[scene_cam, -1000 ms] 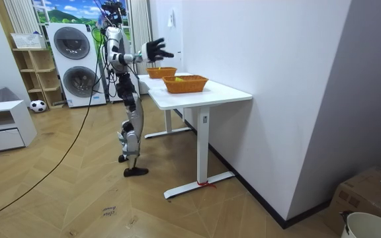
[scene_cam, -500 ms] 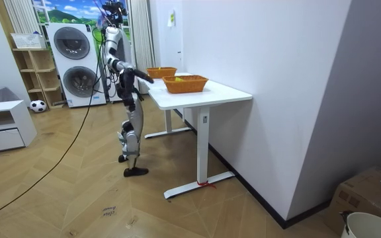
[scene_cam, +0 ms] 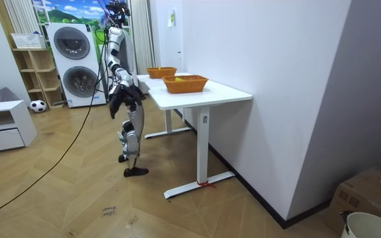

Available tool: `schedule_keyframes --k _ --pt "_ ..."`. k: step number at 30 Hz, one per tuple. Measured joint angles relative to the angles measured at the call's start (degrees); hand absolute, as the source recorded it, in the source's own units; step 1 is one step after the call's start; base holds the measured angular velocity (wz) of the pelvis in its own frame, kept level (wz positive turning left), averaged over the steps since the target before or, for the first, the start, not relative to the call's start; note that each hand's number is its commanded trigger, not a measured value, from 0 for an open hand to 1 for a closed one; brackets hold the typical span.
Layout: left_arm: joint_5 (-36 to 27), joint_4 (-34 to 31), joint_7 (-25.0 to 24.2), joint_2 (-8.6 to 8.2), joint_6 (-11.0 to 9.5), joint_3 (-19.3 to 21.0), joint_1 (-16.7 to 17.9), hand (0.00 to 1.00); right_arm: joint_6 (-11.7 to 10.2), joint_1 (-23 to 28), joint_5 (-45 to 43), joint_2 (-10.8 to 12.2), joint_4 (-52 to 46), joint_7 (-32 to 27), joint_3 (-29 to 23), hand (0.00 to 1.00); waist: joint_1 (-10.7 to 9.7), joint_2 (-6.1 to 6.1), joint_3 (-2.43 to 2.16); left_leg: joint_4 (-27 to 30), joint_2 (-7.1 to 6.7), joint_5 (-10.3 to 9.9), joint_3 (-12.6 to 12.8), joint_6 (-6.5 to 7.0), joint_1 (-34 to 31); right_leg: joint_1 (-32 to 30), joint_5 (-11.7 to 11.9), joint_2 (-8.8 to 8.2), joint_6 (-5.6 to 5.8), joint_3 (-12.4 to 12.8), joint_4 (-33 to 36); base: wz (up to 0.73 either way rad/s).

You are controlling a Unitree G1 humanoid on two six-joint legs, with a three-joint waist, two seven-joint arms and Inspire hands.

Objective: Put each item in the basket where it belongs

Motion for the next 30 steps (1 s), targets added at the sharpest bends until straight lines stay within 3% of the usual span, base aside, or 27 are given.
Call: schedule_keyframes --k 5,8,13,19,25,30 --pt "0.3 0.7 -1.2 -0.16 0.2 0.1 0.1 0.0 0.5 0.3 1.3 0.9 10.2 6.0 1.7 0.0 0.3 0.19 0.03 -0.2 0.02 -0.2 -0.1 -0.06 0.2 0.0 -0.1 0.0 0.02 0.0 0.1 -0.01" --pt "0.7 2.9 -1.5 -0.36 0.4 0.3 -0.5 0.0 1.7 1.7 0.8 1.8 16.1 12.7 6.6 0.0 1.2 0.65 -0.13 -0.3 0.03 -0.2 0.0 -0.06 0.7 0.1 -0.1 0.05 0.02 0.1 0.2 0.0" --pt "0.9 5.4 -2.3 -1.42 1.4 0.3 -0.9 0.0 4.8 2.2 -10.2 4.9 20.3 24.2 17.6 0.0 3.0 1.43 -0.19 -0.2 0.02 -0.3 -0.2 -0.04 0.8 0.1 -0.1 0.08 0.02 0.3 0.1 -0.02" --pt "-0.1 8.3 -2.4 -1.82 1.3 -4.0 -3.8 0.0 4.8 -2.1 -21.9 5.7 23.9 32.8 28.5 0.0 5.0 2.39 0.02 -0.2 0.03 -0.4 -0.3 -0.06 1.6 1.0 -0.1 0.1 0.02 0.1 0.0 0.01" --pt "-0.8 12.0 -3.5 -2.18 -0.8 -6.9 -5.4 0.0 3.5 -4.6 -30.3 7.4 24.2 34.9 32.3 0.0 7.0 2.61 0.09 -0.2 0.04 -0.6 -0.4 -0.11 1.6 1.3 -0.1 0.16 0.03 0.0 -0.4 0.0" --pt "-0.8 12.9 -3.9 -2.29 -0.2 -8.2 -5.2 0.0 2.5 -4.6 -33.3 7.9 24.0 34.8 34.7 0.0 7.7 2.95 0.27 -0.2 0.15 -0.8 -1.2 -0.23 1.5 2.2 -0.1 0.23 0.11 -1.0 -1.1 0.08"
